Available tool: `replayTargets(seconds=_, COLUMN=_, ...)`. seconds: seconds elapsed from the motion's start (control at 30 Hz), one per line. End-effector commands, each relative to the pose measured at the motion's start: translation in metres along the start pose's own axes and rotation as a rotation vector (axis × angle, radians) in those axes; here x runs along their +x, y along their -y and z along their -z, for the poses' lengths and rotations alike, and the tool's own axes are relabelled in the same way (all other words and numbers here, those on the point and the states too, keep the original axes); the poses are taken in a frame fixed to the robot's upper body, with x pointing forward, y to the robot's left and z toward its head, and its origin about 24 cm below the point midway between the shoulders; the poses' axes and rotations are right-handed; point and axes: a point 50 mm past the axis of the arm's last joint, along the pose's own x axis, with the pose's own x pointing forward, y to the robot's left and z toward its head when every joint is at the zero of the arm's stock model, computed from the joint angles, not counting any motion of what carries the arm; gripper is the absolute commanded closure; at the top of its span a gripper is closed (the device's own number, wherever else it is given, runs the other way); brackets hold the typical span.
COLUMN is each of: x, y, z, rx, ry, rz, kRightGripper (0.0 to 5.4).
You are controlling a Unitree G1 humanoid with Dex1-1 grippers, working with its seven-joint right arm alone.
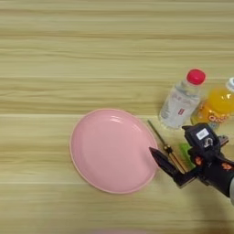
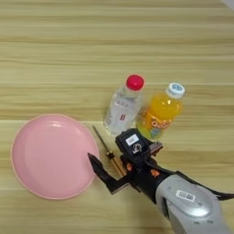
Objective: Move the objects on the table
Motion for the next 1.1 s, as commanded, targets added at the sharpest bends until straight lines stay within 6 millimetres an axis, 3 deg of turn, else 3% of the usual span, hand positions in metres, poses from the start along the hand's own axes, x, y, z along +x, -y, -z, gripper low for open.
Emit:
replayTargets(seconds=0.03, x=0.001, y=-0.002, z=-0.016, rx=-0.050, ry=0.088, rz=0.006, kRightGripper=0.03)
replayTargets(seconds=0.43, x=0.030, y=-0.030, z=-0.025, rx=0.020, ry=0.156, rz=-0.107, kRightGripper=0.03)
replayTargets(seconds=1.1, x=0.072, y=-0.056, z=-0.025, rx=0.080, ry=0.133, rz=-0.171, kRightGripper=0.03)
